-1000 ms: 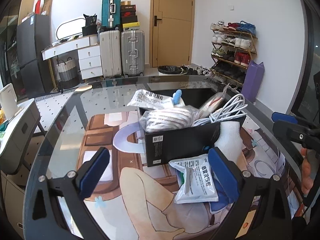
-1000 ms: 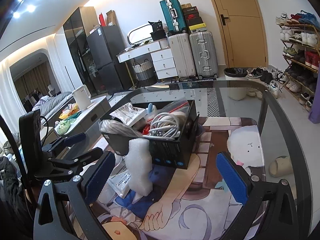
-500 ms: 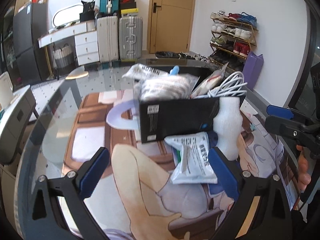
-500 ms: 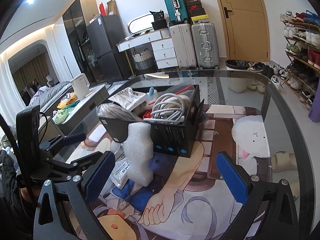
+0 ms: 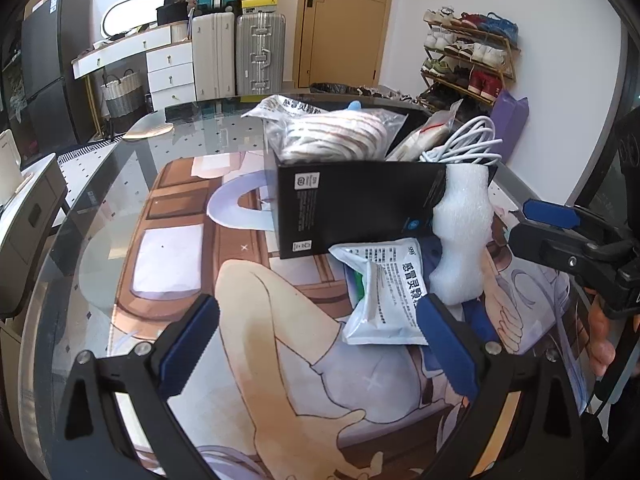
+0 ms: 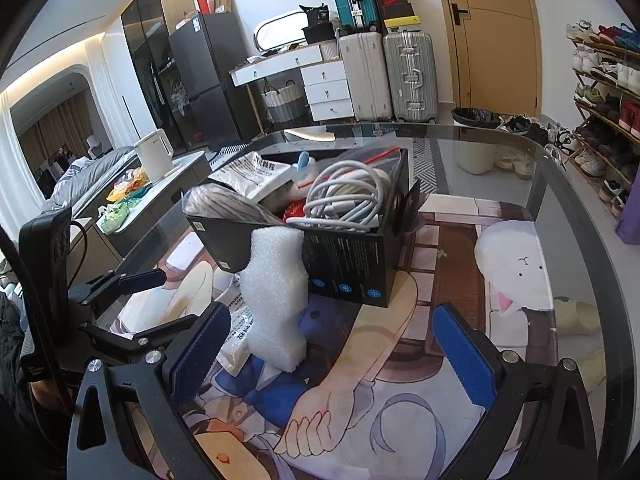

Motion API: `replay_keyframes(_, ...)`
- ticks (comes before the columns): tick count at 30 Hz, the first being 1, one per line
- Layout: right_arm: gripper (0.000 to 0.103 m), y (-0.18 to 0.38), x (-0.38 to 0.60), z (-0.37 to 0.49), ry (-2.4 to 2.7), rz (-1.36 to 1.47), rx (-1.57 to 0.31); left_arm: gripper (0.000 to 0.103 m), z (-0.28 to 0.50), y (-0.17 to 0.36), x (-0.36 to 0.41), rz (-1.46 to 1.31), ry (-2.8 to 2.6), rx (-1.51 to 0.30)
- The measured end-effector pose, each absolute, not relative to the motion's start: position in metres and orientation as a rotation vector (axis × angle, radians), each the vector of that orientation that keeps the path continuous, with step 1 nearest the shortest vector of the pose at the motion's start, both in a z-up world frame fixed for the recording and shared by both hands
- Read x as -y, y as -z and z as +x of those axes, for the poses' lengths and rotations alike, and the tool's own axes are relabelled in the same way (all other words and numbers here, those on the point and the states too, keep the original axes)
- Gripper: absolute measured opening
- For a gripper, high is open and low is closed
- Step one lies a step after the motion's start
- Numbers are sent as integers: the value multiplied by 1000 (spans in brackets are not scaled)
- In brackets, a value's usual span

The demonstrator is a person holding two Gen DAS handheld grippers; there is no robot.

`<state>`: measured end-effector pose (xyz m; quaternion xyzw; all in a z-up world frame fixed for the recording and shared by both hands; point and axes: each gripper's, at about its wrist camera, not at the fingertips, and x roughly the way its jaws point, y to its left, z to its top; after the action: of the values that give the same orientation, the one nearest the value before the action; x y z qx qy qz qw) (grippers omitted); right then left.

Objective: Organize soft objects
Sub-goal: 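Move right tool to the white foam block while left tool approaches another medicine packet, then grasp the white foam block with the right tool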

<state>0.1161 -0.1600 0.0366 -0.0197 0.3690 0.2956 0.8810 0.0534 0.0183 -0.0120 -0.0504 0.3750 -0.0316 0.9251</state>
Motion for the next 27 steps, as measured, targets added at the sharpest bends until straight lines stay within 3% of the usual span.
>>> replay_keyframes(27,102,-10,128,135,-601,-95,-865,100,57,17,-20,-90,39,-796)
